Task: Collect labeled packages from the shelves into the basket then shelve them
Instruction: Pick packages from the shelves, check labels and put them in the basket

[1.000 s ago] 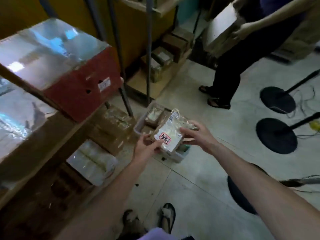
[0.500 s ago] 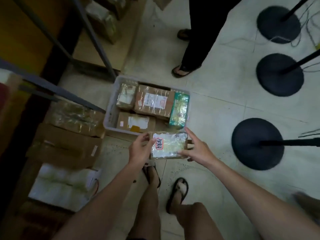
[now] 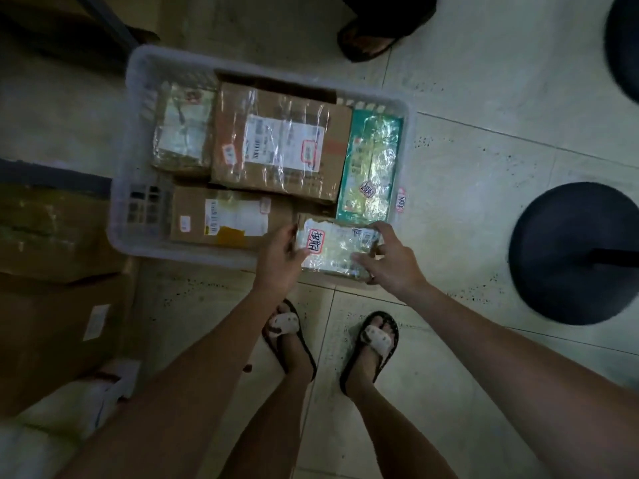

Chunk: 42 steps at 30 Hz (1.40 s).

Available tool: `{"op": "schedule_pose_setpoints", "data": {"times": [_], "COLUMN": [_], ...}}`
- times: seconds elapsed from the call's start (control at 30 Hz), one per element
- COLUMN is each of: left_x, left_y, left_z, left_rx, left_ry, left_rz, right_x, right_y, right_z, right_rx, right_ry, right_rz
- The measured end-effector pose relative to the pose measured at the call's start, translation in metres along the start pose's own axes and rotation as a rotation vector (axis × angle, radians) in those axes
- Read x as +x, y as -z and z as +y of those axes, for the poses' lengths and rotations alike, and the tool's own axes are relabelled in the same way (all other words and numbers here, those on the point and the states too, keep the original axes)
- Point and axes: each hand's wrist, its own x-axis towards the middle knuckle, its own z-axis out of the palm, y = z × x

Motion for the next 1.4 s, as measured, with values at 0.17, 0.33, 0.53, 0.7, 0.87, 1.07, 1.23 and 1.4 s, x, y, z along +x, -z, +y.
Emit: {"op": "schedule_pose_setpoints", "data": {"times": [0.17,0.33,0.53,0.7,0.87,1.07,1.23,1.4], "left_x": [0.018,0.024,0.017,0.013,0.021,0.047,0.081,0.093], "left_y": [-0.018,-0.016,-0.008,-0.015,-0.022,-0.041,-0.047,-0.032], "left_z": [-0.02,-0.02,-0.019,-0.01,-0.008,-0.019,-0.04,-0.05], "left_rx": [0.16,0.298,0.332,0.441,0.558,0.697,0.637,0.723], "left_ry": [-0.028,-0.03,-0.033,-0.03,-0.006,0.067,0.124,0.054], "left_rz": [0.035,0.001,-0.009,0.054,0.056,0.065,-0.028,-0.226], "right_x": [0.027,0.036,0.045,0.047,0.037,0.04,0.042,0.079], "right_y": [-0.007,0.001,0.007,0.01,0.0,-0.005,-0.043,-0.062], "right_z": [0.015,0.011,-0.007,0.003,0.013,0.016,0.025,0.027], "right_rx": [-0.182,-0.231,0.39,0.893,0.477,-0.864,-0.853,-0.906], "right_ry": [0.123,0.133,-0.337,-0.398,-0.141,0.337,0.2,0.013], "right_rz": [-0.021,-0.102,-0.204,-0.003,-0.071,-0.019,-0.396,-0.582]}}
